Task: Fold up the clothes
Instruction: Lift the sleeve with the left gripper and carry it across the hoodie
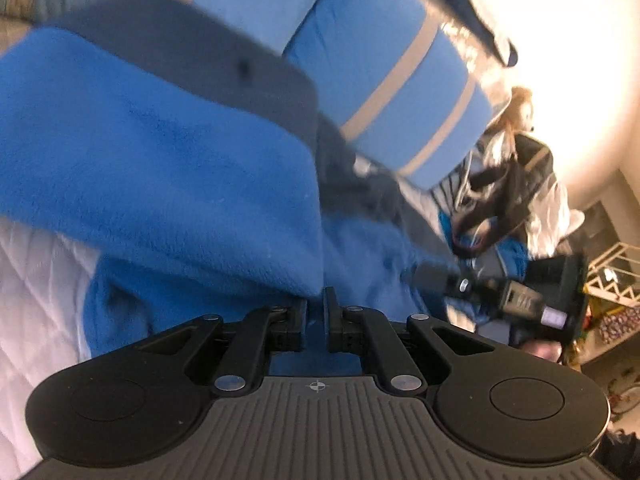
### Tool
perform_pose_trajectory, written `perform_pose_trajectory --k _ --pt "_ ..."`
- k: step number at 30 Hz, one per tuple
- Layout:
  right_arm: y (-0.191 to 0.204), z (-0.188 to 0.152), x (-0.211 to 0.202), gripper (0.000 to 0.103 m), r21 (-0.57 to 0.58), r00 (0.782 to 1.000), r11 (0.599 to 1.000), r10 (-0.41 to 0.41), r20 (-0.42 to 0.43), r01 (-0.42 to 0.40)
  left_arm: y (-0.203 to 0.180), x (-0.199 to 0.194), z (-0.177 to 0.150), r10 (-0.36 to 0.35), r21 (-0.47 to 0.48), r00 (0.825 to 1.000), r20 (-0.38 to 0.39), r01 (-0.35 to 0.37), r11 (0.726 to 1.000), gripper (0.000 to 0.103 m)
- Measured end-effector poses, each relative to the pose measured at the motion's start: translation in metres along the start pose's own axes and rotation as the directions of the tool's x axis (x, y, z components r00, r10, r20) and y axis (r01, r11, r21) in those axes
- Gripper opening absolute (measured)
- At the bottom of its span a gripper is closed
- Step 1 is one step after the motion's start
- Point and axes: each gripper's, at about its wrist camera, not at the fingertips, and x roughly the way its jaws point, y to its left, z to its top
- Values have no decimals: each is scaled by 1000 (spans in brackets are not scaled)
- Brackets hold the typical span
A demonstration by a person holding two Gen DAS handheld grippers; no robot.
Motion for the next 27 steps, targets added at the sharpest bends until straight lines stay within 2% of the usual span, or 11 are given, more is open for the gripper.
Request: perform_pose_trajectory --k 4,7,12,15,17,19,21,22,24,27 --pt "-1 0 2 103 7 1000 1000 -1 -11 2 7 3 1 -15 -29 1000 15 15 999 7" --pt "-4 0 1 103 24 1000 1000 2 -9 -2 -3 9 8 -15 -4 1000 11 15 1000 7" --pt "-10 1 1 103 69 1000 998 9 -3 -9 -41 30 20 -1 174 998 -63 12 985 7" --pt "-13 2 2 103 81 1000 997 1 -5 -1 -59 50 18 58 292 987 -148 -13 956 7" --pt "-13 1 3 103 83 1000 997 -3 -7 3 -60 63 12 128 322 969 -212 -54 945 9" --pt "-14 0 3 103 84 1000 996 -9 -9 9 -56 66 8 193 315 954 -228 -115 942 10" --pt "-15 1 4 103 88 1000 996 -11 -13 12 -50 60 5 224 281 951 -213 -160 946 29" --pt "-16 1 4 103 90 1000 996 -11 -14 13 -46 52 5 220 253 956 -196 -167 953 40" --pt "-16 1 4 103 92 1000 996 -12 -17 14 -40 32 6 172 186 974 -149 -143 972 47" --pt "-15 1 4 103 91 1000 996 -11 -20 13 -27 -6 7 74 64 996 -56 -70 996 60"
